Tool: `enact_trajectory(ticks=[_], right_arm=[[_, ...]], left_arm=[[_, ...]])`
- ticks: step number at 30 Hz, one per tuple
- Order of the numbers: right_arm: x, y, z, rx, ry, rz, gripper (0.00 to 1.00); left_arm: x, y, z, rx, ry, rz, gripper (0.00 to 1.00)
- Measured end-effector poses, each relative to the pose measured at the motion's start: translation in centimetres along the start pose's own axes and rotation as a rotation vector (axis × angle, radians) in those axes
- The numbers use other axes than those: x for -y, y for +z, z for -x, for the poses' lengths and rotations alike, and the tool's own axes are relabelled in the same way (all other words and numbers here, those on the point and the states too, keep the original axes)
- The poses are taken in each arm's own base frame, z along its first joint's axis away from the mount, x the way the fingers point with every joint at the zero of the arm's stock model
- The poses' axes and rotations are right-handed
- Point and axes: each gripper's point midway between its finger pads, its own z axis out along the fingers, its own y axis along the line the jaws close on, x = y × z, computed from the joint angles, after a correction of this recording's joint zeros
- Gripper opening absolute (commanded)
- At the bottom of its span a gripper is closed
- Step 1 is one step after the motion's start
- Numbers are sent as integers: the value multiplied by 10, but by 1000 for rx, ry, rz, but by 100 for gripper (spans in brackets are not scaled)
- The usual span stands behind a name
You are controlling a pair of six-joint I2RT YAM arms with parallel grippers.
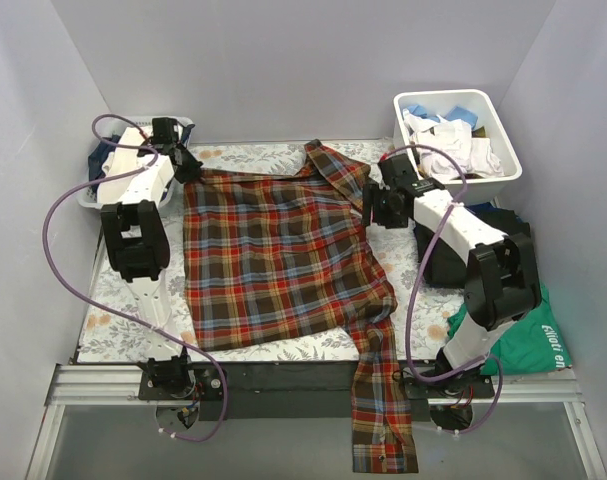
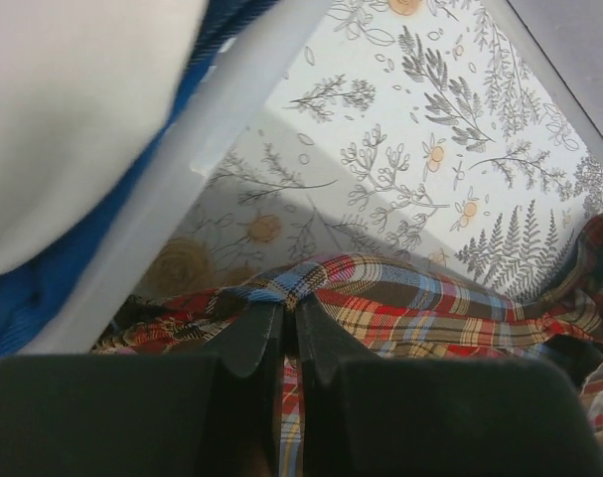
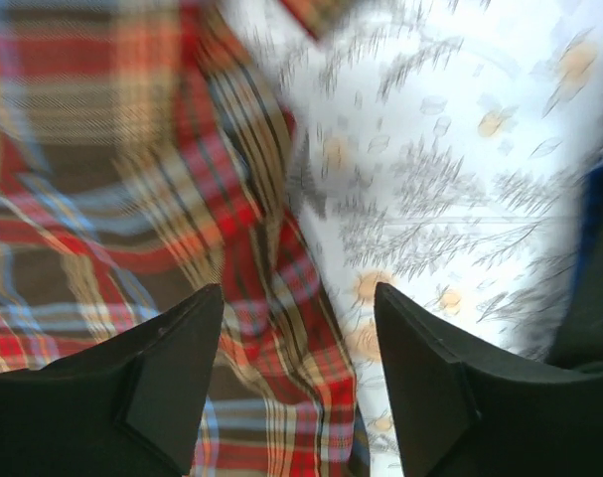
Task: Fold and stack the long sleeve shirts
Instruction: Flatten the shirt out
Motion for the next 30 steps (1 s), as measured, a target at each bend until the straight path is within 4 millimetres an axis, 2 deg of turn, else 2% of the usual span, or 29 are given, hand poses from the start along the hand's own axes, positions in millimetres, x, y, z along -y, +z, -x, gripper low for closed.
enact_trajectory(ticks=[1,2,3,5,6,10,13,15,18,20,22,26,28,30], right_arm=[[2,6,-11,-33,8,-1,64],[3,10,-21,-61,15,-1,64],[4,14,-31,-90,19,6,64],[2,19,-45,-134,21,34,66],[-1,21,-49,-146,19,57,67],[-20,31,-46,-144,-4,175,67],[-36,43,-47,-157,-15,271,55],[-44,51,-50,-183,-15,320,44],[-53,62,-57,-225,-5,376,43],[-56,63,-61,-238,-8,393,44],[-59,59,-59,-227,-27,407,48],[-77,39,-51,-173,-113,442,55],[-90,28,-47,-140,-165,460,57],[-105,15,-45,-110,-221,491,59]], left_arm=[[-4,-3,2,7,-2,9,0],[-8,-7,3,14,-3,15,4],[-11,-10,4,17,-4,20,27],[-16,-17,2,18,3,28,53],[-18,-19,2,18,4,32,61],[-20,-20,-3,2,8,28,68],[-16,-21,-14,-32,8,-19,68],[-11,-26,-26,-67,9,-73,69],[3,-41,-53,-134,23,-165,69],[22,-49,-73,-161,71,-219,70],[52,-56,-103,-196,154,-281,70],[117,-79,-180,-299,314,-421,70],[139,-89,-206,-343,359,-476,70],[153,-90,-216,-365,379,-510,70]])
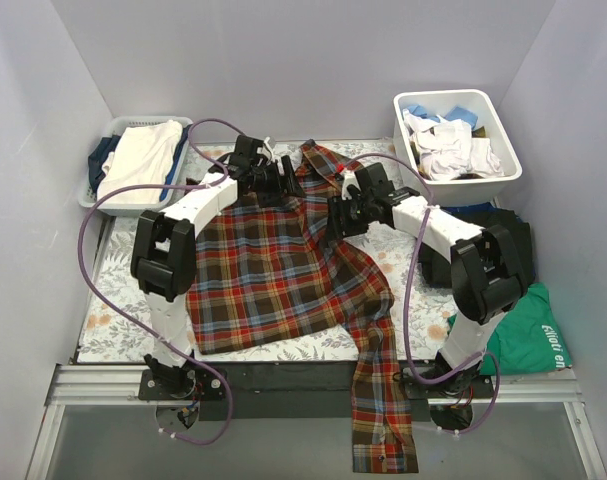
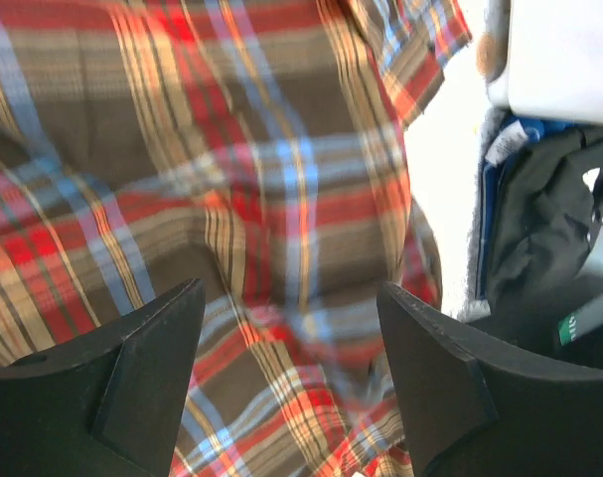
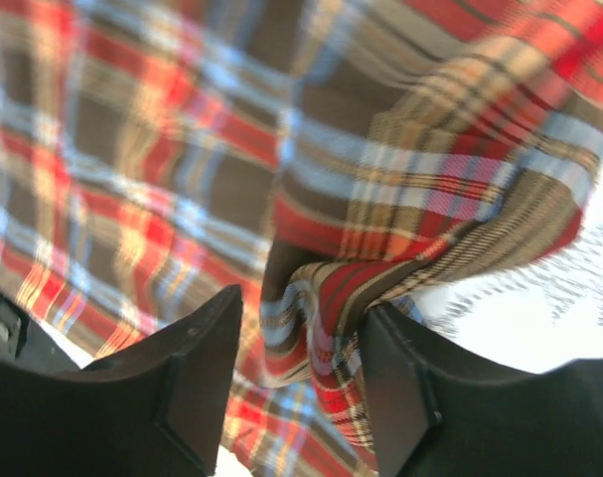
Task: Fold and stack the long sleeve shirts
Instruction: Flatten the shirt out
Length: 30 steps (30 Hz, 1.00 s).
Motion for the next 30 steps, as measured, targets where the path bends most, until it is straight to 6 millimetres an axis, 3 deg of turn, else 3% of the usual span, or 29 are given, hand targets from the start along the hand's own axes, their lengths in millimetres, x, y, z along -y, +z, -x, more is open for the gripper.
enact_trajectory(ticks=[5,9,13,14,15,18,23,26,28,30], right_arm=[[-33,0,-6,-10,-104,59,61],[-39,6,-26,-66,-137,65,62],[-35,13,-41,-120,-152,29,62],[-33,14,-44,-126,-156,19,62],[-31,13,-45,-127,-158,9,62],[-26,6,-49,-112,-167,-32,63],[-6,-38,-31,38,-103,-142,64],[31,-67,-8,156,15,-205,64],[56,-70,-1,180,73,-236,63],[75,-57,-7,134,122,-239,63]], left_arm=[[-3,20,16,-4,-14,-5,68],[-18,39,11,-45,-30,23,63],[-33,57,-19,-142,-24,79,33],[-36,61,-27,-166,-19,95,16],[-40,65,-33,-185,-12,112,8],[-54,74,-51,-231,11,171,0],[-62,69,-49,-212,55,226,0],[-66,64,-49,-205,67,246,0],[-67,64,-49,-203,71,252,0],[-68,63,-50,-203,74,252,0]])
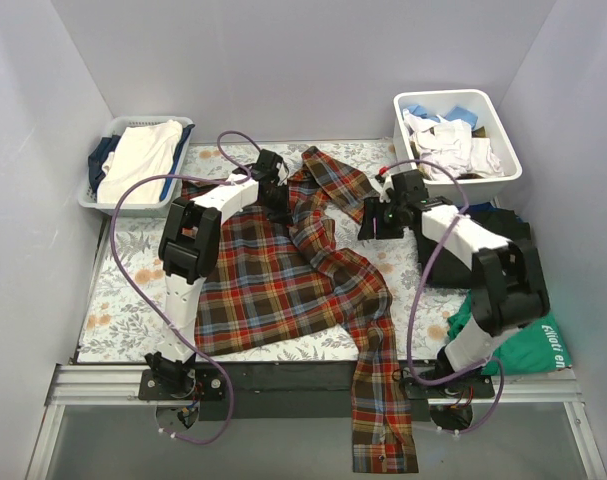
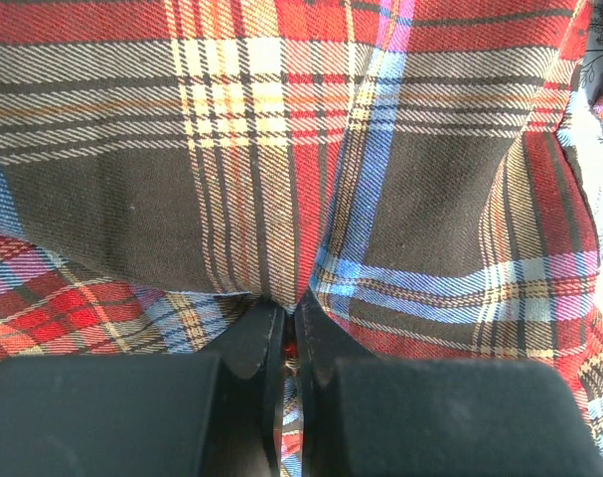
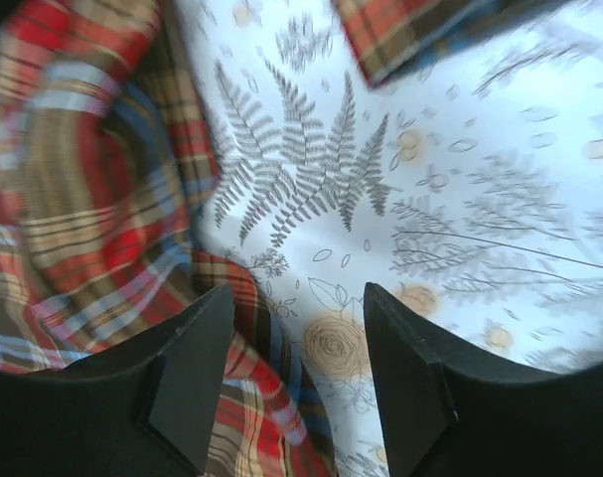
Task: Fold and stack the long sleeve shirts
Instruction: Flatten the shirt out
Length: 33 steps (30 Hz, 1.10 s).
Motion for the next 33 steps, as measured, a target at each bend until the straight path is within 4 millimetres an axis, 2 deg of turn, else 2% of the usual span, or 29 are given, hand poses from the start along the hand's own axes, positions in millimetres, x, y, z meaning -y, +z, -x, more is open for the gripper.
enact_trajectory(ticks=[3,7,14,19,22,23,24,25,28,33], right_arm=[[1,32,-27,-131,32,47,63],[-12,54,-52,-245,68,149,64],[-55,62,-44,-261,108,415,69],[-82,74,-43,-301,115,558,67],[-102,81,-44,-328,93,625,48],[-108,82,-44,-335,86,641,25],[-114,82,-44,-339,79,655,11],[-119,82,-44,-336,68,666,2],[-125,83,-46,-340,61,653,1],[-104,74,-42,-279,52,502,1]], left_arm=[[-1,-1,-1,5,4,-1,0],[-1,-1,-1,10,11,-5,2],[1,0,-2,9,14,-27,9],[2,0,-3,7,11,-41,11],[3,0,-3,6,11,-48,11],[3,0,-3,6,11,-50,11],[3,0,-3,5,11,-50,11],[3,-1,-3,6,12,-51,11],[2,-1,-3,6,11,-45,10],[-2,-2,-2,15,12,-18,7]])
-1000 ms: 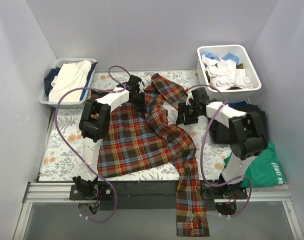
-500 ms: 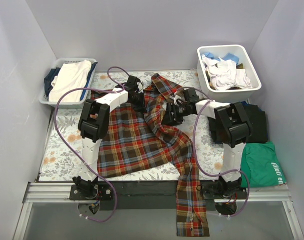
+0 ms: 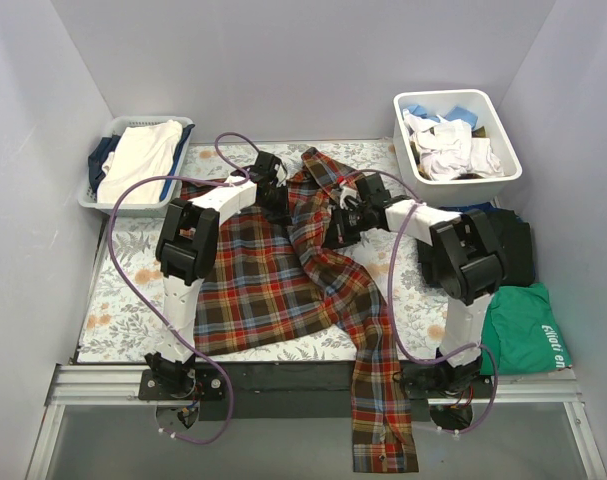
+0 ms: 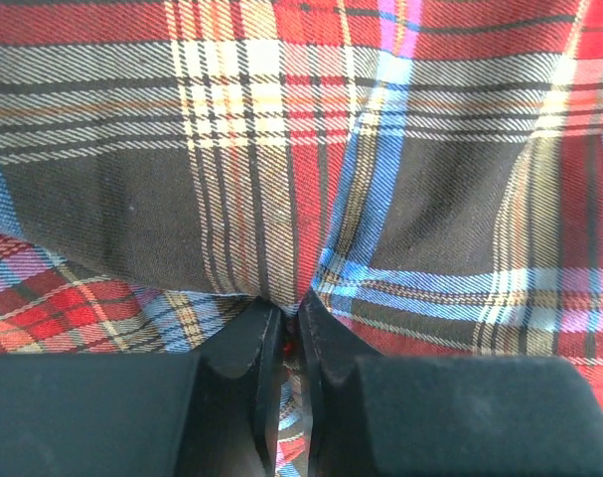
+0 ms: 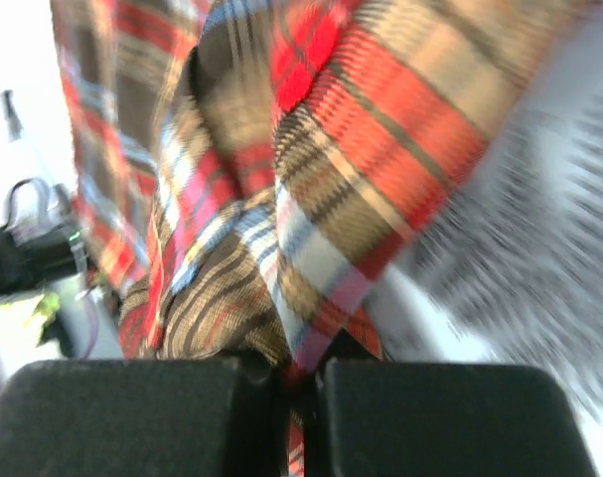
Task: Fold and stack the long sleeve shirts
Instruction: Flatten the shirt out
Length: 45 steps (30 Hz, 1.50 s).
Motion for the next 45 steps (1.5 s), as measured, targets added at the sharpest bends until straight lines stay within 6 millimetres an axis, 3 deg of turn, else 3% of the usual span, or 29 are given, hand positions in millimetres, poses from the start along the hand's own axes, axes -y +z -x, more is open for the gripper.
enact_trajectory(ticks=[9,16,17,19,20,24,25,27,29,32,39,42,45], right_arm=[[11,-80,28,219,-107,-404,1],[40,-167,35,423,-76,-819,1],[44,-176,33,444,-65,-863,6],[51,-192,25,472,-52,-938,26],[54,-197,20,468,-51,-962,29],[69,-193,10,398,-55,-1006,52],[73,-189,6,368,-54,-1007,64],[77,-183,-1,324,-50,-1004,72],[76,-182,-4,312,-49,-996,74],[71,-185,-1,334,-51,-981,73],[72,-186,3,350,-28,-930,70],[68,-172,-2,313,-46,-849,68],[69,-148,-17,230,-51,-757,65]], left_arm=[[5,-13,1,21,21,23,11],[-8,-23,13,73,23,97,14],[-10,-23,14,76,22,107,16],[-16,-24,17,89,16,131,19],[-19,-24,18,94,14,144,19],[-35,-26,28,125,-14,234,20],[-40,-24,30,131,-23,253,19],[-52,-22,30,129,-50,287,18],[-69,-18,30,116,-104,315,17],[-100,-28,43,145,-181,355,16],[-194,-62,63,207,-366,465,16],[-221,-74,66,219,-407,502,18],[-231,-80,66,210,-406,522,22]])
